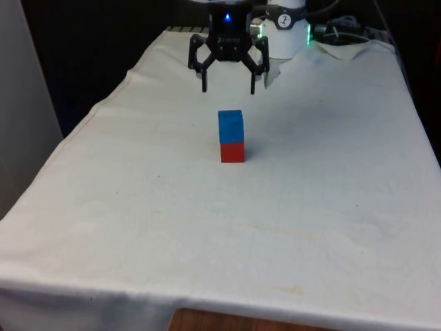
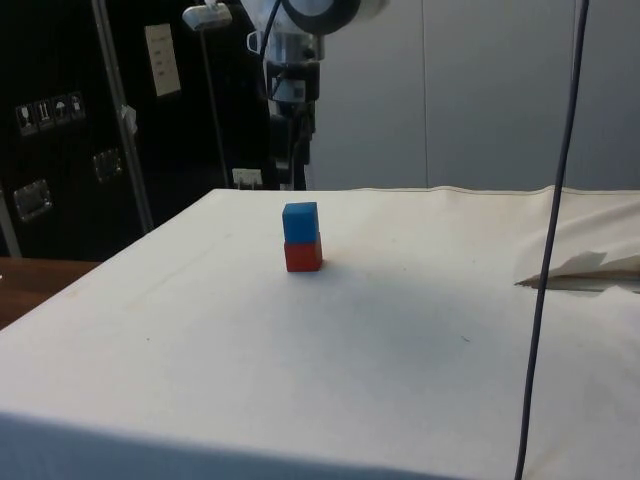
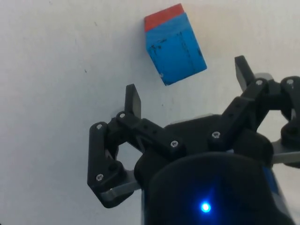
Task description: Stack the two cubes.
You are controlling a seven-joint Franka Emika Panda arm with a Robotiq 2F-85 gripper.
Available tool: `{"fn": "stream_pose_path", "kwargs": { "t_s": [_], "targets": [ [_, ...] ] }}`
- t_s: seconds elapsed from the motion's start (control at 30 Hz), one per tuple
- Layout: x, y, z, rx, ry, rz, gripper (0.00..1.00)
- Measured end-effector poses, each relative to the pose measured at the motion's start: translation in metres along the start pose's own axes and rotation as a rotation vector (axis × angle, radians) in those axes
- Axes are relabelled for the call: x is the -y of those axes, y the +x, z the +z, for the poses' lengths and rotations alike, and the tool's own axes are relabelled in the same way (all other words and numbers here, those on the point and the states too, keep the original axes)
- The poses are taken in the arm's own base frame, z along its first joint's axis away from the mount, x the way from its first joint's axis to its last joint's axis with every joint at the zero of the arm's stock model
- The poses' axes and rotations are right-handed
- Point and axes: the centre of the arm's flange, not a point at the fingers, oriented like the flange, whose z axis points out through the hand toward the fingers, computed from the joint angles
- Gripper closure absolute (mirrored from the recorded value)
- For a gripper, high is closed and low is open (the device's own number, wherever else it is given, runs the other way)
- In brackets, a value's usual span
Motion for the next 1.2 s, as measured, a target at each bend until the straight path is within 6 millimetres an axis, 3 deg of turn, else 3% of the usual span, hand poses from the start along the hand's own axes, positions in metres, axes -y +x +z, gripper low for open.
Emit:
{"fn": "stream_pose_path", "kwargs": {
  "t_s": [0.67, 1.2],
  "targets": [
    [0.0, -0.005, -0.005, -0.001, 0.003, 0.115, 0.0],
    [0.014, -0.035, -0.006, -0.003, 0.018, 0.158, 0.0]
  ]
}}
